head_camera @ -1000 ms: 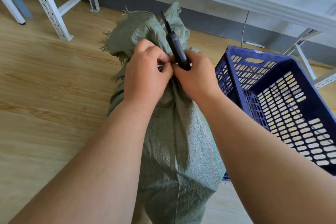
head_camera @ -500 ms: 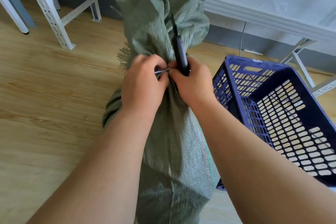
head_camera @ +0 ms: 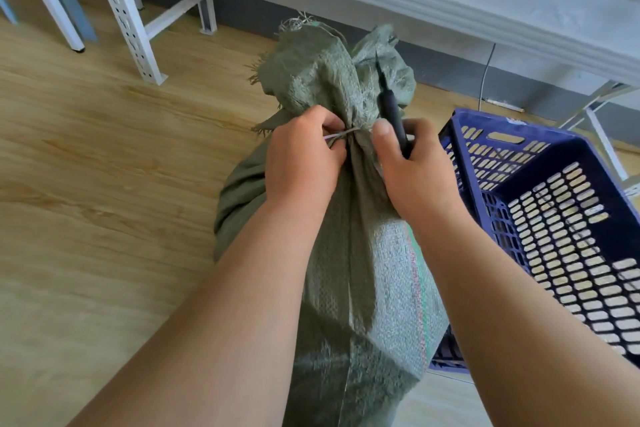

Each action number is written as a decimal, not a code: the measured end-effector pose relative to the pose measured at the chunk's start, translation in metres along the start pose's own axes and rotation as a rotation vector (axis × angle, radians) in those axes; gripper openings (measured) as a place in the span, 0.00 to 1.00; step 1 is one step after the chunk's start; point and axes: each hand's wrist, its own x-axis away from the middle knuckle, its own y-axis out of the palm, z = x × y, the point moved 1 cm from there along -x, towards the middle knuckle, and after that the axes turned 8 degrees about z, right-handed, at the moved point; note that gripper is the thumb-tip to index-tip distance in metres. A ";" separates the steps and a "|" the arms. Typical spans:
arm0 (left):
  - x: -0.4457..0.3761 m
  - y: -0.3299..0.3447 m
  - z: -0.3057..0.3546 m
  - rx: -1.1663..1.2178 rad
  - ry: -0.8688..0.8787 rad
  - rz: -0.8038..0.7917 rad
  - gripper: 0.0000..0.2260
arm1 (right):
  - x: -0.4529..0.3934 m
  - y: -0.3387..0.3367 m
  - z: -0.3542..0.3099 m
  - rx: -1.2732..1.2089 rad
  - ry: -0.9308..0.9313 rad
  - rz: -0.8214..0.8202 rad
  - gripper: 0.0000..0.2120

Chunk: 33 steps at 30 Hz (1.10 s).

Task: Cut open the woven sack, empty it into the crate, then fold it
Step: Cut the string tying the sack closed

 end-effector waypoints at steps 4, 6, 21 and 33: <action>-0.001 0.002 0.002 -0.012 -0.002 0.006 0.05 | 0.019 -0.007 0.003 0.152 0.073 -0.128 0.15; -0.001 0.003 0.002 -0.009 0.000 0.016 0.05 | 0.022 -0.005 0.006 0.193 0.123 -0.178 0.16; 0.000 0.000 0.003 -0.014 -0.007 0.048 0.04 | 0.026 -0.007 0.016 0.281 0.158 -0.194 0.18; 0.001 -0.003 0.008 -0.012 0.011 0.042 0.04 | 0.023 -0.006 0.016 0.269 0.143 -0.169 0.17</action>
